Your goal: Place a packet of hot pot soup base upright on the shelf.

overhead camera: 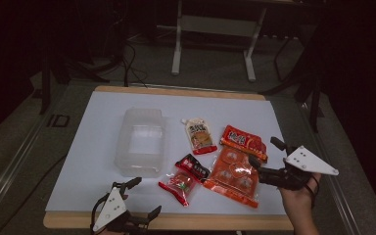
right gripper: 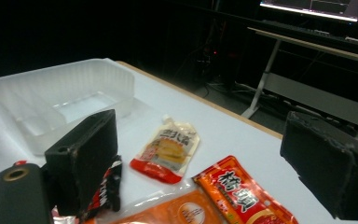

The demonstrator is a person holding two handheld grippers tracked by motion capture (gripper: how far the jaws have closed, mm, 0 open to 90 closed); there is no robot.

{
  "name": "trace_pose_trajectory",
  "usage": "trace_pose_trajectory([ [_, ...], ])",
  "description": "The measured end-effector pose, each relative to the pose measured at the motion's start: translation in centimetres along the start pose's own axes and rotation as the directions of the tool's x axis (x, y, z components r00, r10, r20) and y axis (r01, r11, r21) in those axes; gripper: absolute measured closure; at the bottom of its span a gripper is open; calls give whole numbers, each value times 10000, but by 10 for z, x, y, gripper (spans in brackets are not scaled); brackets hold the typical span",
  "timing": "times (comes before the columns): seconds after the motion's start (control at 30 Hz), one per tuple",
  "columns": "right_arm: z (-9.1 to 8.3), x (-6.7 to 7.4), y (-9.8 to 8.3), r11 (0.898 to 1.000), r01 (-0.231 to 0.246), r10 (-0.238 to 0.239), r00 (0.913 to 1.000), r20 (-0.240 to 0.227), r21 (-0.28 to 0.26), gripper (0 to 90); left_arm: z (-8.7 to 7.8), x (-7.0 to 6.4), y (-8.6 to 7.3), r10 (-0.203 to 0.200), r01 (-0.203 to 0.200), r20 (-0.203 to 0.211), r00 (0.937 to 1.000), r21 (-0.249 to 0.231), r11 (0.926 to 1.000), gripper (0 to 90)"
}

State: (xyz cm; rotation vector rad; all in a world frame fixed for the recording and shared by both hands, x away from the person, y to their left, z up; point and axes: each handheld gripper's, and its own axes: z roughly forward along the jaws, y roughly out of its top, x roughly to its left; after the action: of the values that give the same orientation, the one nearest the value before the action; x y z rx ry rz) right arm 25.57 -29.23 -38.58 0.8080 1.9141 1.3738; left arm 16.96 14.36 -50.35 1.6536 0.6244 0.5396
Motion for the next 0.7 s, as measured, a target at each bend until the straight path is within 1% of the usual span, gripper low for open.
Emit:
trace_pose_trajectory([
  [0.1,5,-10,1,9997,-221,217,9995,233,131,99,0,0,0,3,-3,2,10000,18,10000,12],
  [0.13,7,-14,1,9994,-326,321,9987,400,136,99,0,0,0,-1,1,6,10000,18,10000,12],
  [0.2,11,-22,0,9982,-540,533,9982,275,247,99,0,0,0,-14,14,12,10000,23,10000,12],
  [0.23,13,-26,-1,9974,-662,652,9972,355,284,99,1,0,0,-29,29,14,10000,18,10000,12],
  [0.3,17,-33,-4,9950,-886,872,9957,309,453,99,1,0,0,-32,32,27,10000,42,10000,12],
  [0.4,23,-43,-8,9927,-998,969,9943,453,682,99,1,0,-1,-36,36,39,10000,76,10000,12],
  [0.5,30,-54,-13,9878,-1232,1178,9912,610,955,99,1,0,-1,-32,31,46,10000,86,10000,12],
  [0.6,39,-66,-21,9780,-1571,1506,9870,567,1371,104,1,0,-1,-40,39,40,10000,80,10000,12],
  [0.63,42,-69,-24,9753,-1645,1569,9857,619,1472,130,1,0,-1,-35,35,37,10000,83,10000,12],
  [0.7,46,-74,-31,9718,-1702,1614,9847,658,1634,140,2,0,-1,-38,38,34,10000,87,10000,12],
])
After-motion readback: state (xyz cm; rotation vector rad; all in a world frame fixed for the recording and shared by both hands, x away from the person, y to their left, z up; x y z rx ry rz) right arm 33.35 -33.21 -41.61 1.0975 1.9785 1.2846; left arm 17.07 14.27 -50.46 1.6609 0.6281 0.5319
